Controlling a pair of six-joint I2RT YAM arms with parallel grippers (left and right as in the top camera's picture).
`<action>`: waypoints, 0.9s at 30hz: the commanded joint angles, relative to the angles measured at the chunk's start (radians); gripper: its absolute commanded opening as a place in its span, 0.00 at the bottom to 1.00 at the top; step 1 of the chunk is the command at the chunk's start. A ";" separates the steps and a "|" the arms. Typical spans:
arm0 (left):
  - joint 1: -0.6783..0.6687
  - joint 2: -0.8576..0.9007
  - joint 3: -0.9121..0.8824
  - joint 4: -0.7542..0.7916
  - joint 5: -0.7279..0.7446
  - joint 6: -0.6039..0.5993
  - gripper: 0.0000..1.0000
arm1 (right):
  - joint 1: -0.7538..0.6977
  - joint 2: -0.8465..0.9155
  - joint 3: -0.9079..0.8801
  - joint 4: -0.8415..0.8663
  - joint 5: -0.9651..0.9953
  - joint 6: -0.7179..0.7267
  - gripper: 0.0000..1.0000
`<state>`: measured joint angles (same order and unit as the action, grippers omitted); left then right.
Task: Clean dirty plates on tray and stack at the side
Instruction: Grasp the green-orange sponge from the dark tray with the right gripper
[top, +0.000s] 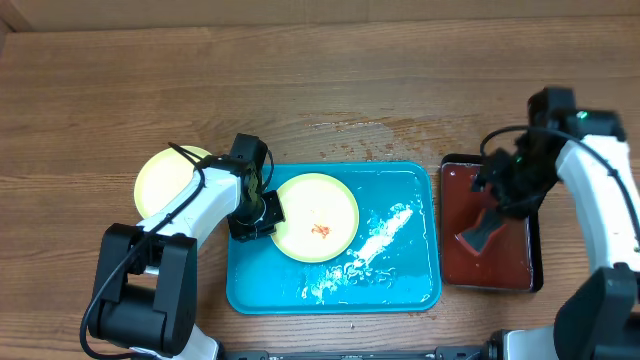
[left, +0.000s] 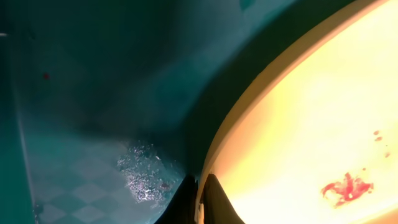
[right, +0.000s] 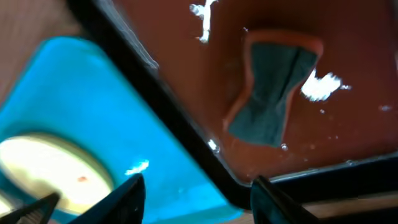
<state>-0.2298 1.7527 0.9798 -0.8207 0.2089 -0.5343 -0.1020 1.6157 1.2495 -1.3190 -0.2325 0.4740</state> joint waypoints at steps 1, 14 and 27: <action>-0.007 0.048 -0.007 0.027 -0.054 0.038 0.04 | 0.005 -0.001 -0.122 0.069 0.013 0.079 0.54; -0.039 0.048 -0.007 0.030 -0.032 0.060 0.04 | 0.000 0.003 -0.312 0.291 0.153 0.272 0.56; -0.072 0.048 -0.007 0.035 -0.033 0.060 0.04 | 0.000 0.031 -0.314 0.314 0.183 0.256 0.04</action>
<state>-0.2829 1.7546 0.9848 -0.7883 0.1970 -0.4931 -0.1032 1.6321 0.9394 -1.0035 -0.0814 0.7467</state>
